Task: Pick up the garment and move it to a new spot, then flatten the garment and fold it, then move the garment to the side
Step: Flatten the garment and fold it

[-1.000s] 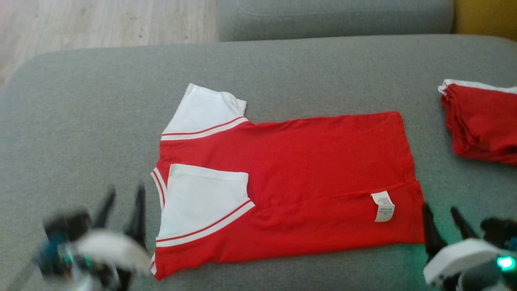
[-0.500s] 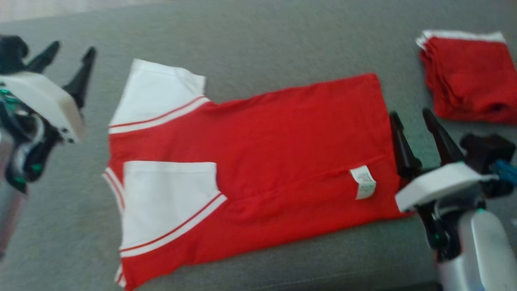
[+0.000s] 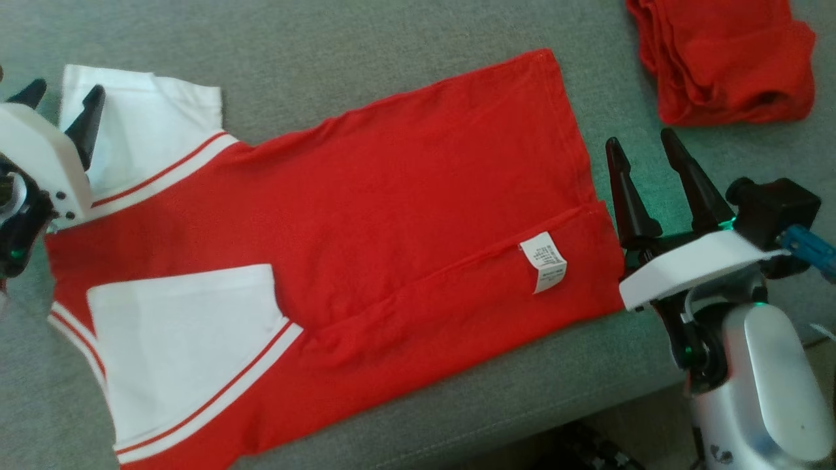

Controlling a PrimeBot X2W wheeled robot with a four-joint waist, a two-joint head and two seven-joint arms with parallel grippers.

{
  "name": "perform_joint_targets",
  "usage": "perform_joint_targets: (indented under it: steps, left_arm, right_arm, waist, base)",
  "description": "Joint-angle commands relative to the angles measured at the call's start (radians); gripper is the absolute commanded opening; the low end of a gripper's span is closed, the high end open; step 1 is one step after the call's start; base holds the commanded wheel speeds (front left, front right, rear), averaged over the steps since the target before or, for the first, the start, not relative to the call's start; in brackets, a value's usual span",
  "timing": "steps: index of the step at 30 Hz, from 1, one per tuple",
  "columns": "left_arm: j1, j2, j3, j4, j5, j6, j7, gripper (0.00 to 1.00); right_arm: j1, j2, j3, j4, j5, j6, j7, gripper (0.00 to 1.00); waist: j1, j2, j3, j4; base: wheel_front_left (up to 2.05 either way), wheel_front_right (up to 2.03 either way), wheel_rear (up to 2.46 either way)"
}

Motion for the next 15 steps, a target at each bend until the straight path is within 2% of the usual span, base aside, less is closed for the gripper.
perform_joint_targets:
  steps: [1, 5, 11, 13, 14, 15]
  left_arm:
    - [-0.053, 0.061, 0.037, -0.013, 0.009, 0.000, 0.006, 1.00]
    - [-0.055, 0.071, 0.032, 0.005, 0.000, -0.009, 0.032, 1.00]
    - [-0.046, 0.059, 0.003, -0.024, -0.028, -0.044, 0.084, 0.98]
    - [-0.043, 0.050, -0.009, -0.037, -0.029, -0.047, 0.093, 0.70]
    - [-0.043, 0.047, -0.014, -0.042, -0.027, -0.048, 0.094, 0.48]
    - [-0.045, 0.045, -0.018, -0.046, -0.021, -0.048, 0.091, 0.37]
  right_arm:
    - [-0.031, -0.006, 0.021, -0.033, 0.011, 0.007, -0.012, 1.00]
    - [-0.039, -0.006, 0.026, -0.025, 0.021, 0.007, -0.024, 1.00]
    - [-0.046, -0.006, 0.032, -0.008, 0.028, 0.007, -0.039, 1.00]
    - [-0.050, -0.006, 0.030, -0.004, 0.025, 0.007, -0.038, 1.00]
    - [-0.054, -0.006, 0.031, -0.002, 0.022, 0.007, -0.036, 1.00]
    - [-0.059, -0.006, 0.031, 0.001, 0.020, 0.007, -0.034, 1.00]
  waist:
    - [-0.0002, 0.0000, 0.020, -0.018]
    - [-0.0002, 0.0000, 0.033, -0.023]
    - [-0.0002, 0.0000, 0.039, -0.024]
    - [-0.0002, 0.0000, 0.038, -0.021]
    - [-0.0002, 0.0000, 0.038, -0.019]
    - [-0.0002, 0.0000, 0.037, -0.017]
  base:
    - [0.00, 0.00, 0.00]
    - [0.00, 0.00, 0.00]
    - [0.00, 0.00, 0.00]
    - [0.00, 0.00, 0.00]
    - [0.00, 0.00, 0.00]
    - [0.00, 0.00, 0.00]
